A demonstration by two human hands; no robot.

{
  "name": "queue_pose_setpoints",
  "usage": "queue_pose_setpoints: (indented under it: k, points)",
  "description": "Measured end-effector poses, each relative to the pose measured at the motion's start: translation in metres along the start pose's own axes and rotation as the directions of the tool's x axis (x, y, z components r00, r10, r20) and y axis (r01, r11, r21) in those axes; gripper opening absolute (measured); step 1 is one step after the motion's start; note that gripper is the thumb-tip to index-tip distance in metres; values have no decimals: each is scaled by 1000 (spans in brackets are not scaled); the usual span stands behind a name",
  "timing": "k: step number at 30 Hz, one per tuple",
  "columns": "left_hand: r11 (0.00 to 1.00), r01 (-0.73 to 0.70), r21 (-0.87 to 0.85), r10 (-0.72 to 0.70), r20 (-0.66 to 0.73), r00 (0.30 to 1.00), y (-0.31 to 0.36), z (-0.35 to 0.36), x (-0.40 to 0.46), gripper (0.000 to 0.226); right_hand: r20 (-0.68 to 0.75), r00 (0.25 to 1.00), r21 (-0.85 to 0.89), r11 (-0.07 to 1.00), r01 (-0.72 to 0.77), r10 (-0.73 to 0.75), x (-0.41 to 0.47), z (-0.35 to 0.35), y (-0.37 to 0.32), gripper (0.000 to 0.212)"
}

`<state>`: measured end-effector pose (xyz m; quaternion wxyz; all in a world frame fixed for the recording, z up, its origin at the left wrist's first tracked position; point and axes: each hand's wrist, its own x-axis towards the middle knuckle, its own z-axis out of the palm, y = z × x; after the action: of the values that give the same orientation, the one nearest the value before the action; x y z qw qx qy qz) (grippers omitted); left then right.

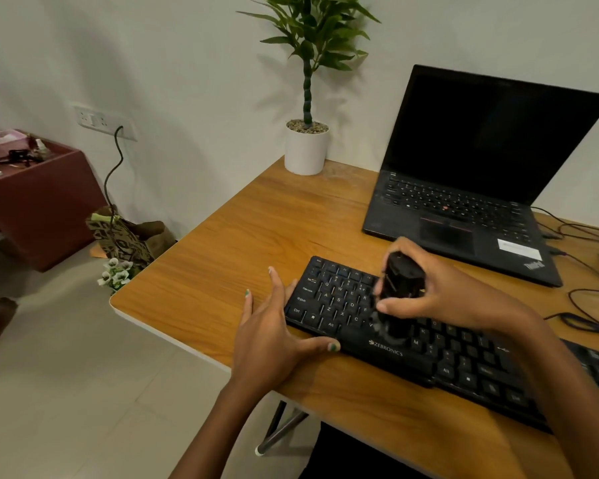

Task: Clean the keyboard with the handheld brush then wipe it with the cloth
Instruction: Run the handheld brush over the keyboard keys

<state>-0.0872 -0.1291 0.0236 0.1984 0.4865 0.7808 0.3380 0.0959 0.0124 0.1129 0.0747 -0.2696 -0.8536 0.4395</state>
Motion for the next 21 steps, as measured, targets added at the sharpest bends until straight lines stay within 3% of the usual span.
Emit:
queue_pose_setpoints:
  k: [4,9,12,17,21]
  points:
    - [1000,-27,10,27,-10,1000,-2,2,0,134,20,1000,-36,999,10,-9,0,14,-12,40]
    - [998,-55,-12,54,-26,998,-4,2,-2,128,-108,986,32,991,132,-128,19,59,-19,41]
    - [999,-46,-10,46,-31,998,-3,1,-2,132,-111,990,34,995,95,-91,5,42,-9,39]
    - [1000,-24,12,24,-24,999,-2,2,-3,133,36,997,-97,994,-59,63,-24,5,0,41]
    - [998,-57,29,59,-47,997,-9,5,1,136,-17,1000,-94,995,19,-20,-9,23,-11,40]
